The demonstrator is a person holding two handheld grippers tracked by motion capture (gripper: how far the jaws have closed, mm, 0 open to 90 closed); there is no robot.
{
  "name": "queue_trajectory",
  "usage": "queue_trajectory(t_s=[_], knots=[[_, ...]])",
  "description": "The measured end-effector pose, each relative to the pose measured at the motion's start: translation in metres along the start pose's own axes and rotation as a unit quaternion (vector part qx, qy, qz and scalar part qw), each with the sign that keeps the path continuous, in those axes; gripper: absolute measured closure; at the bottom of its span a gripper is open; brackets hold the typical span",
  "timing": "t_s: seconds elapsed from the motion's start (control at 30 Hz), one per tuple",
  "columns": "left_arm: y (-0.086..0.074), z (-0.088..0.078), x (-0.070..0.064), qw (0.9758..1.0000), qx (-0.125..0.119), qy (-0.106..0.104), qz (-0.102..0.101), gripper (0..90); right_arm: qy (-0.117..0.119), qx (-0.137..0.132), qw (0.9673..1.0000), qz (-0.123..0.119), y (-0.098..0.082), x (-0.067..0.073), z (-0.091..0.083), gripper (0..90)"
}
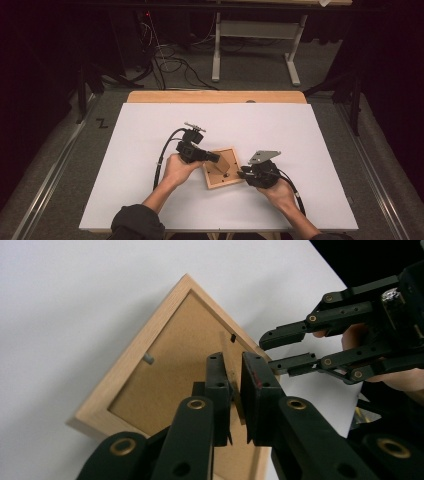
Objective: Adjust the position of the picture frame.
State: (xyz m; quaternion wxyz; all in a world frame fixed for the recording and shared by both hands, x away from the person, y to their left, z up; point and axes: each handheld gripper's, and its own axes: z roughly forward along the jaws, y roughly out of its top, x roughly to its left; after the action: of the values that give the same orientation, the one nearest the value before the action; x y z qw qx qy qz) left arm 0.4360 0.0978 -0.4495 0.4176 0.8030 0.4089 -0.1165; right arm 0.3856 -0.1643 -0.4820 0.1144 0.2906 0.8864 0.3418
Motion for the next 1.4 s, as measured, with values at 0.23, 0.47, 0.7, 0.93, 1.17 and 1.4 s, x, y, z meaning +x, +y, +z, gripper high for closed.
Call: queue_trajectory(t_s=[0.23, 0.47, 0.7, 0.93, 1.17, 1.4], knots=[[-0.002, -0.002, -0.006, 0.9998, -0.009, -0.011, 0.014, 88.0, 0.006, -0.006, 0.9998, 0.016, -0.002, -0.001, -0.005, 64.2], [-0.005, -0.005, -0.014, 0.9991, -0.018, -0.005, 0.038, 88.2, 0.012, -0.013, 0.9992, 0.036, -0.004, -0.005, -0.006, 58.5], [-0.006, -0.01, -0.017, 0.9982, -0.041, -0.013, 0.043, 88.3, 0.027, -0.026, 0.997, 0.068, -0.006, -0.011, -0.009, 51.3], [-0.006, -0.014, -0.016, 0.9979, -0.052, -0.016, 0.036, 88.3, 0.045, -0.04, 0.9945, 0.086, -0.006, -0.014, -0.012, 45.3], [-0.005, -0.016, -0.011, 0.9979, -0.061, -0.017, 0.012, 88.3, 0.033, -0.043, 0.9969, 0.057, -0.008, -0.008, -0.021, 43.2], [-0.004, -0.017, -0.01, 0.9978, -0.065, -0.015, 0.003, 88.3, 0.028, -0.049, 0.9971, 0.052, -0.013, -0.01, -0.027, 43.4]])
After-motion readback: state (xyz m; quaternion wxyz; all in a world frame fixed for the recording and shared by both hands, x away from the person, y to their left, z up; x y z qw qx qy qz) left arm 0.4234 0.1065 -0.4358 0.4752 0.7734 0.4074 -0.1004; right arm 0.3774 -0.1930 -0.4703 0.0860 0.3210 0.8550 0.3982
